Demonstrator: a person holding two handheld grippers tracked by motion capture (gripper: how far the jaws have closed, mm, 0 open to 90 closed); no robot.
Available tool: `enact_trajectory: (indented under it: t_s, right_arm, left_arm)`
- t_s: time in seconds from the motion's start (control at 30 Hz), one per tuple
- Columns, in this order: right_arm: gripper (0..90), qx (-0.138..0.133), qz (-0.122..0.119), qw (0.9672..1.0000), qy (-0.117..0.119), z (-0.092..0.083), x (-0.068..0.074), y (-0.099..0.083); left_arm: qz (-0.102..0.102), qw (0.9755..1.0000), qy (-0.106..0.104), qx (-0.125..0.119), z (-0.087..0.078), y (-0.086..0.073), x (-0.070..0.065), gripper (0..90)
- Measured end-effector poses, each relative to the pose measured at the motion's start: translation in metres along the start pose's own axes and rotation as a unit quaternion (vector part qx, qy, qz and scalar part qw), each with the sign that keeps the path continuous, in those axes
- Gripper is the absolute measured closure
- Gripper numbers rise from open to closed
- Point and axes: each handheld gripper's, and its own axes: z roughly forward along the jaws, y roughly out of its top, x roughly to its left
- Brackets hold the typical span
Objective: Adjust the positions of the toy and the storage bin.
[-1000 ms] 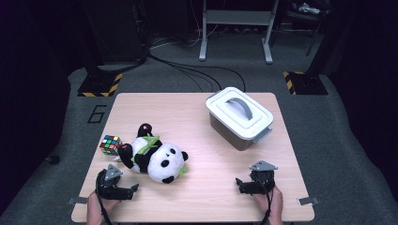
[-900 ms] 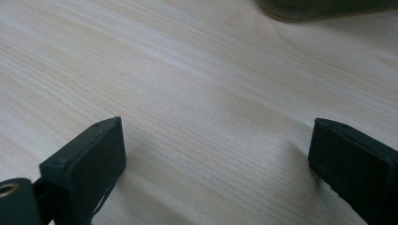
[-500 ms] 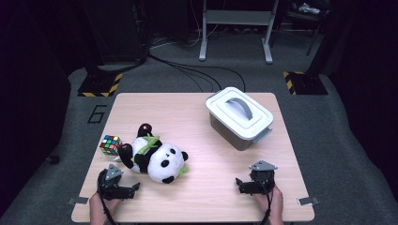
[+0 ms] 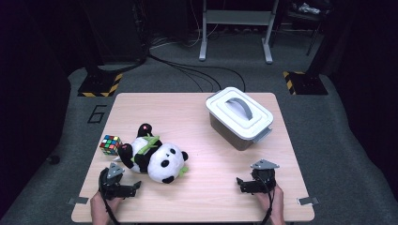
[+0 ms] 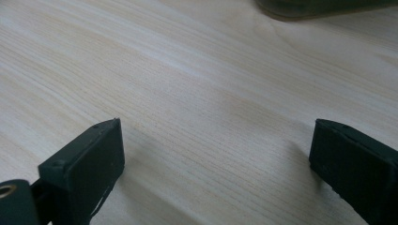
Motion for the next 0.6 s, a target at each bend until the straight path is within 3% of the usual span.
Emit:
enact_trajectory:
  t_s: [0.13, 0.23, 0.6]
  right_arm:
    - [3.0, -0.005, 0.011, 0.9999, 0.01, -0.004, -0.004, 0.001]
    - [4.0, -0.017, 0.002, 0.9998, 0.001, -0.01, -0.005, 0.003]
    - [4.3, -0.036, -0.01, 0.9993, 0.002, -0.036, -0.009, 0.031]
  left_arm:
    - [0.0, 1.0, 0.0, 0.0, 0.0, 0.0, 0.0, 0.1]
    - [-0.001, 1.0, 0.0, 0.0, 0.0, 0.0, 0.0, 0.1]
    - [-0.001, 1.0, 0.001, 0.0, 0.0, 0.0, 0.0, 0.3]
